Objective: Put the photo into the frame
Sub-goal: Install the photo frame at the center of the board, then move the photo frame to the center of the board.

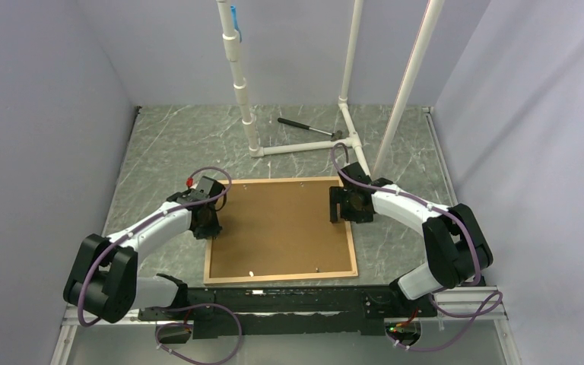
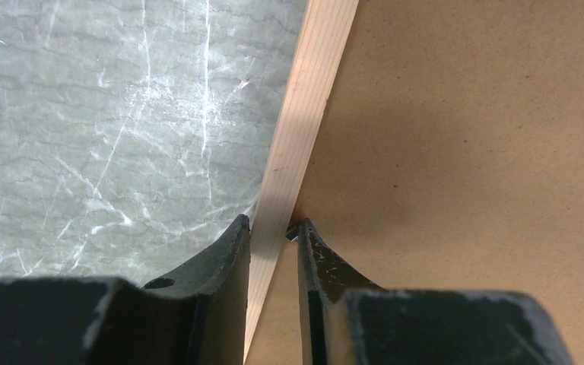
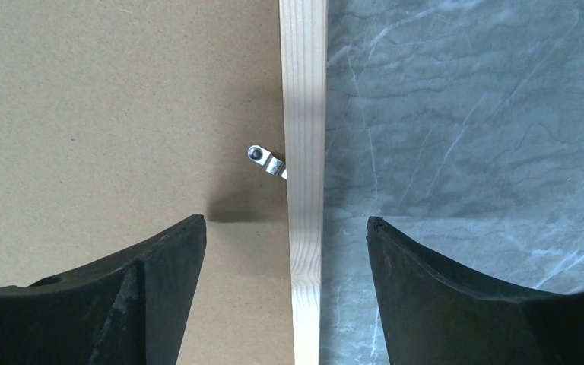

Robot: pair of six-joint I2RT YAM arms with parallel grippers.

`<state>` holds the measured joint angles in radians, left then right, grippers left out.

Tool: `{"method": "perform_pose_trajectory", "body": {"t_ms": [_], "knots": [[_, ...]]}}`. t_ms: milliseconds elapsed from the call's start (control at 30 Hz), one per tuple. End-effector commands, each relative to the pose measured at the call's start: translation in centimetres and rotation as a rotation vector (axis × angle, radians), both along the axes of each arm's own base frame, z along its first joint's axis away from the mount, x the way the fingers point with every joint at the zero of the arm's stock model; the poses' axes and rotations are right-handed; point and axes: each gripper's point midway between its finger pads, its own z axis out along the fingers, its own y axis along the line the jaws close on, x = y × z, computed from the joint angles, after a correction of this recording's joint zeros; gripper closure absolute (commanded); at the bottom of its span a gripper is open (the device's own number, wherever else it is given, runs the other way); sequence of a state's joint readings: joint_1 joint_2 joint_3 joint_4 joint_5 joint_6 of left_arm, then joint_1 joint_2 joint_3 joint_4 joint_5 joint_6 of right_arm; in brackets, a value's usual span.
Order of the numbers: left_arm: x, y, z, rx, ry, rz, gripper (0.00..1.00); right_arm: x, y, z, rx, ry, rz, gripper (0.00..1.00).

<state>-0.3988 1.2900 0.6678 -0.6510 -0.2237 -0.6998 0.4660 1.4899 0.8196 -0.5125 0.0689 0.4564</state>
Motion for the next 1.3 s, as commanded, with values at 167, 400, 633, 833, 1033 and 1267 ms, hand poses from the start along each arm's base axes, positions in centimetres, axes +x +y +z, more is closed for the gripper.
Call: {"method": "perform_pose_trajectory", "body": {"t_ms": [167, 400, 633, 833, 1033, 1267], "knots": [[0.7, -2.2, 0.7, -0.139, -0.068, -0.011, 1.00, 0.0, -0.6, 1.0, 0.011, -0.033, -0.025, 0.17], [1.1, -2.7, 2.3, -0.222, -0.103, -0.005, 0.09, -2.8, -1.3, 0.1, 0.096, 0.036, -0.059, 0.11], [1.5, -4.1, 2.1, -0.334, -0.103, -0.030, 0.05, -5.4, 0.6, -0.6, 0.239, 0.101, -0.053, 0.10], [3.2, -6.2, 3.1, -0.439, -0.137, -0.087, 0.07, -5.8, 2.6, -1.2, 0.313, 0.131, -0.025, 0.10], [5.8, -6.3, 4.8, -0.457, -0.177, -0.119, 0.08, -2.4, 4.9, 0.5, 0.357, 0.086, 0.005, 0.10], [9.4, -4.6, 5.5, -0.399, -0.173, -0.112, 0.07, 1.9, 5.9, 1.3, 0.315, 0.042, 0.013, 0.10]]}}
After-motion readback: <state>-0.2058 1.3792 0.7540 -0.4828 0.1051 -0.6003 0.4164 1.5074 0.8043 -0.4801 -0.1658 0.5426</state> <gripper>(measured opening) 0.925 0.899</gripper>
